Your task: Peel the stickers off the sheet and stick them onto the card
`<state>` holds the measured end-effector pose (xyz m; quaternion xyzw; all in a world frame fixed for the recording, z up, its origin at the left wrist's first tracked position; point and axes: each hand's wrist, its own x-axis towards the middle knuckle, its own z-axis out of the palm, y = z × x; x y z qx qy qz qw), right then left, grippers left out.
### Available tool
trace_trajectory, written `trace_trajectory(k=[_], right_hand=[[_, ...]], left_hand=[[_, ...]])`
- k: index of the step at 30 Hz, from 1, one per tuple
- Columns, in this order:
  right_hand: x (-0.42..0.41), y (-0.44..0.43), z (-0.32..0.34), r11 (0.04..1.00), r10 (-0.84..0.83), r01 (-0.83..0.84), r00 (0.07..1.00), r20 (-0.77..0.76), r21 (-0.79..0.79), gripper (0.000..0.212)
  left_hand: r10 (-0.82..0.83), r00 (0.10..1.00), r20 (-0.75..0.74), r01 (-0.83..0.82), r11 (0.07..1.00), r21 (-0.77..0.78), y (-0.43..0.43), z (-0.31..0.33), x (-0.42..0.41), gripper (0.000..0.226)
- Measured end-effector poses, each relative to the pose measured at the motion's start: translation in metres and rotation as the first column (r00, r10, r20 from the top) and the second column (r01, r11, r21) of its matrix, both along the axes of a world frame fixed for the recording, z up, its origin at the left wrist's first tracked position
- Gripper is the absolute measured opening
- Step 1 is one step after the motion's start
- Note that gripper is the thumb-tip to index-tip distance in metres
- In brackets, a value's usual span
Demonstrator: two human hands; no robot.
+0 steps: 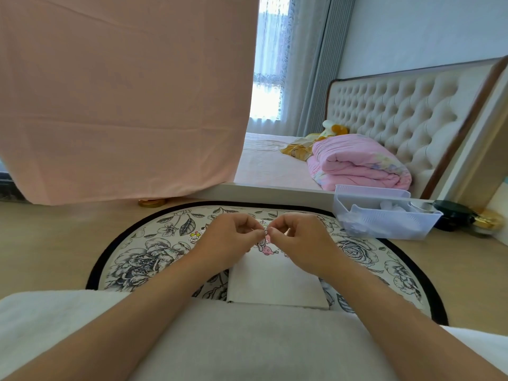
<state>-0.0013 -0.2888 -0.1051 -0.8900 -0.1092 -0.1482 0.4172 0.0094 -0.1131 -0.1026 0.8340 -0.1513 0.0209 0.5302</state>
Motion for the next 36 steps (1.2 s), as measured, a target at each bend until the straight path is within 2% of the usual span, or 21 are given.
trace_trajectory(k=[4,8,13,16,19,23,25,27,29,30,32,36], right_hand=[[0.000,0.000,-0.002,0.995,-0.007,0.004,1.000,0.023,0.100,0.013],[0.001,-0.001,-0.004,0.996,-0.036,0.033,0.999,0.034,0.088,0.012],[-0.004,0.004,-0.005,0.986,-0.113,0.131,0.980,0.165,-0.103,0.005],[-0.009,0.008,-0.005,0.962,-0.121,0.186,0.947,0.299,-0.201,0.009],[-0.010,0.009,-0.005,0.940,-0.135,0.243,0.910,0.393,-0.239,0.004],[-0.009,0.010,-0.007,0.908,-0.141,0.320,0.841,0.522,-0.271,0.010],[-0.009,0.010,-0.007,0.914,-0.107,0.298,0.832,0.544,-0.277,0.010],[-0.011,0.010,-0.005,0.960,-0.076,0.184,0.897,0.436,-0.211,0.008],[-0.011,0.011,0.000,0.999,-0.031,0.027,0.980,0.194,0.024,0.011],[-0.011,0.011,0.003,0.988,-0.009,-0.005,0.996,0.090,0.152,0.014],[-0.010,0.009,0.008,0.953,0.012,0.006,0.998,-0.057,0.303,0.012],[-0.010,0.002,0.011,0.921,0.103,-0.016,0.974,-0.204,0.389,0.009]], left_hand=[[0.054,0.999,0.007,-0.053,0.996,-0.065,-0.002,-0.001,-0.002,0.009],[0.036,0.999,-0.006,-0.037,0.996,-0.083,-0.002,-0.003,-0.003,0.010],[0.034,0.999,0.002,-0.034,0.996,-0.083,-0.003,-0.006,-0.004,0.013],[0.036,0.999,-0.001,-0.036,0.995,-0.098,-0.005,-0.008,-0.005,0.016],[0.042,0.999,-0.006,-0.042,0.994,-0.104,-0.006,-0.008,-0.006,0.017],[0.047,0.999,0.010,-0.045,0.988,-0.145,-0.005,-0.009,-0.007,0.017],[0.053,0.998,0.025,-0.049,0.988,-0.147,-0.005,-0.010,-0.006,0.017],[0.064,0.997,0.038,-0.058,0.988,-0.144,-0.003,-0.011,-0.005,0.017],[0.076,0.996,0.044,-0.068,0.986,-0.153,0.000,-0.010,-0.003,0.015],[0.072,0.996,0.044,-0.064,0.985,-0.161,0.001,-0.009,-0.002,0.015],[0.047,0.998,0.041,-0.039,0.984,-0.173,0.002,-0.007,-0.001,0.013],[-0.014,0.998,0.069,0.024,0.988,-0.152,0.004,-0.006,0.000,0.008]])
